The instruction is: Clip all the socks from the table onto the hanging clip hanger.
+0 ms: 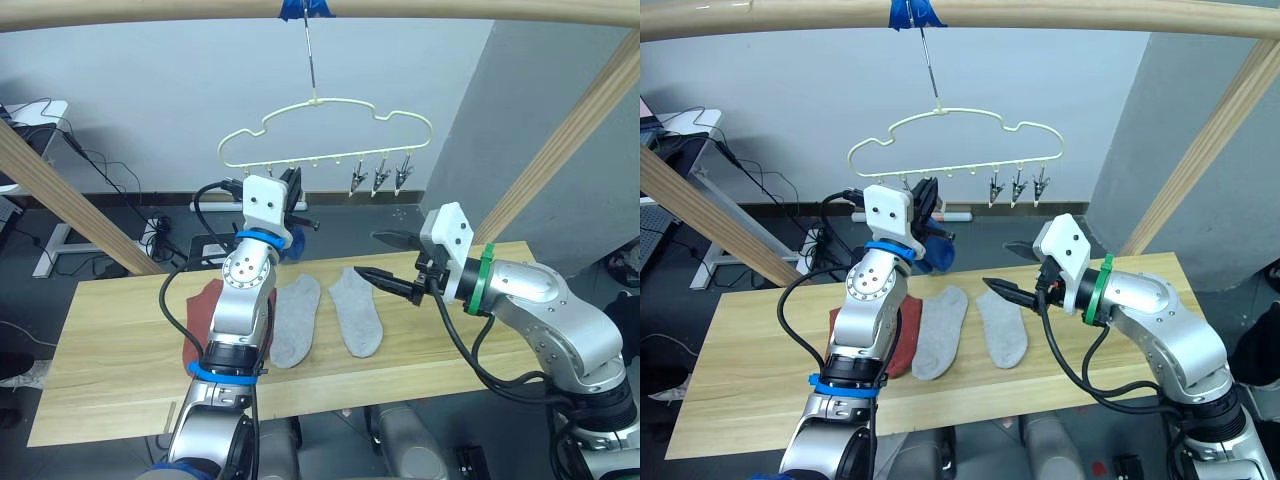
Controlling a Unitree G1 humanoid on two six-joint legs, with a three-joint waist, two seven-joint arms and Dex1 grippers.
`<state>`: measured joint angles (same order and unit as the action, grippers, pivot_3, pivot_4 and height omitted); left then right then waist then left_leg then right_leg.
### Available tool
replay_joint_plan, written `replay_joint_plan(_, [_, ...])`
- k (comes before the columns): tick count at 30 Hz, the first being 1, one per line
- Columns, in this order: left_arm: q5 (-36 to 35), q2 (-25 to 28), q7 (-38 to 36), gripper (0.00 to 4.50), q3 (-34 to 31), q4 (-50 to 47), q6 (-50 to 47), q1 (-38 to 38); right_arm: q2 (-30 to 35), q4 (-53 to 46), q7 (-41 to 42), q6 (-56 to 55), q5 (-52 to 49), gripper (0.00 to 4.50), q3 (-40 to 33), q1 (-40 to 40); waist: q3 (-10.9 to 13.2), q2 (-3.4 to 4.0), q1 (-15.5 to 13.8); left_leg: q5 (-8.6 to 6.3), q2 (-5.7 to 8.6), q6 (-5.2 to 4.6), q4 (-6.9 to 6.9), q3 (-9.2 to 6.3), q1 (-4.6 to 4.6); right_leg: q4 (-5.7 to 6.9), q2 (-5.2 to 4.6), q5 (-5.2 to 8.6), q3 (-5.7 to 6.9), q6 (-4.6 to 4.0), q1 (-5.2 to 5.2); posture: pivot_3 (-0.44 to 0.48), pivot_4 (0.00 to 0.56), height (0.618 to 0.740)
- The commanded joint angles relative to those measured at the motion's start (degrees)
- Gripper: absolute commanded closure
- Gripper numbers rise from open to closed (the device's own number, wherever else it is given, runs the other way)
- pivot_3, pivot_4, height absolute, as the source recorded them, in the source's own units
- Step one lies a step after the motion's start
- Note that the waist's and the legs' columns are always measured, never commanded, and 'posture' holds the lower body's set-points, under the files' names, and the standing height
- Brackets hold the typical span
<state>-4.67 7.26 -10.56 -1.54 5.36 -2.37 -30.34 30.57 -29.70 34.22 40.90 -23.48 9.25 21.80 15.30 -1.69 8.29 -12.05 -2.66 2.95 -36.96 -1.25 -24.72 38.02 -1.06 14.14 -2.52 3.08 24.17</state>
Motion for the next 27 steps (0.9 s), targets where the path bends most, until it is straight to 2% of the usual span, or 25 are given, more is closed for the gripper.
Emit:
replay_joint_plan(1, [-2.3, 1.2, -2.5, 4.5, -0.5, -4.8, -2.0, 0.4, -3.2, 6.1, -5.5, -2.9, 7.3, 0.23, 5.0, -2.2, 0.0, 0.0, 0.0, 0.0, -0.01, 0.0, 0.0, 0.0, 0.0, 0.01, 0.01, 0.0, -0.01, 0.0, 0.01, -0.255, 0.245, 0.74])
replay_joint_plan(2, [-3.0, 1.7, -3.4, 4.5, -0.5, -5.5, -2.7, 0.5, -4.6, 9.3, -7.2, -4.8, 10.0, 0.02, 6.8, -2.1, 0.0, 0.01, 0.0, 0.0, -0.01, 0.0, 0.0, 0.02, 0.0, 0.02, 0.0, 0.0, -0.02, 0.0, 0.01, -0.251, 0.247, 0.74])
replay_joint_plan(5, [-5.4, 3.1, -6.1, 4.5, -0.9, -7.3, -5.4, 0.6, -9.4, 20.4, -10.6, -10.7, 16.2, 0.02, 10.6, -1.0, 0.0, 0.0, 0.1, 0.0, 0.0, 0.0, -0.01, 0.04, 0.0, 0.04, 0.0, -0.01, -0.06, 0.0, 0.03, -0.238, 0.249, 0.74])
replay_joint_plan(9, [-8.1, 4.4, -8.7, 4.5, -1.7, -8.8, -8.3, 0.3, -15.7, 32.9, -12.2, -17.9, 20.2, 0.02, 12.4, 1.3, 0.0, 0.01, 0.0, 0.01, -0.02, 0.0, -0.01, 0.01, 0.01, 0.05, 0.02, -0.01, -0.02, 0.0, 0.03, -0.225, 0.251, 0.74])
replay_joint_plan(17, [-12.2, 6.8, -12.5, 4.5, -2.5, -10.4, -12.9, -0.5, -24.7, 57.5, -16.5, -27.3, 25.2, 0.02, 10.7, 8.1, 0.0, 0.01, -0.3, 0.0, -0.02, 0.0, 0.01, 0.0, 0.01, 0.03, 0.0, -0.15, -0.01, -0.24, 0.03, -0.195, 0.25, 0.74])
replay_joint_plan(22, [-13.8, 8.2, -14.2, 4.5, -2.8, -10.7, -15.0, -0.9, -27.0, 66.0, -16.9, -29.3, 25.6, 0.02, 8.7, 10.8, 0.0, 0.01, -0.4, 0.0, -0.02, 0.0, 0.0, 0.0, 0.0, 0.02, -0.01, -0.16, -0.01, -0.27, 0.01, -0.186, 0.253, 0.74])
replay_joint_plan(25, [-14.8, 8.9, -15.1, 4.5, -3.1, -10.7, -16.1, -1.3, -27.8, 68.5, -16.1, -29.1, 25.8, 0.65, 8.2, 11.4, 0.0, 0.01, -0.4, 0.0, -0.02, 0.0, 0.0, -0.01, 0.01, 0.06, 0.0, -0.17, 0.0, -0.27, 0.02, -0.182, 0.256, 0.74])
replay_joint_plan(27, [-15.9, 9.2, -15.9, 4.5, -3.4, -11.0, -17.3, -1.5, -28.3, 69.3, -15.9, -29.1, 25.9, 1.39, 7.9, 11.4, 0.0, 0.01, -0.4, 0.0, -0.03, 0.0, 0.0, -0.02, 0.02, 0.07, 0.0, -0.16, 0.01, -0.27, 0.01, -0.181, 0.258, 0.74])
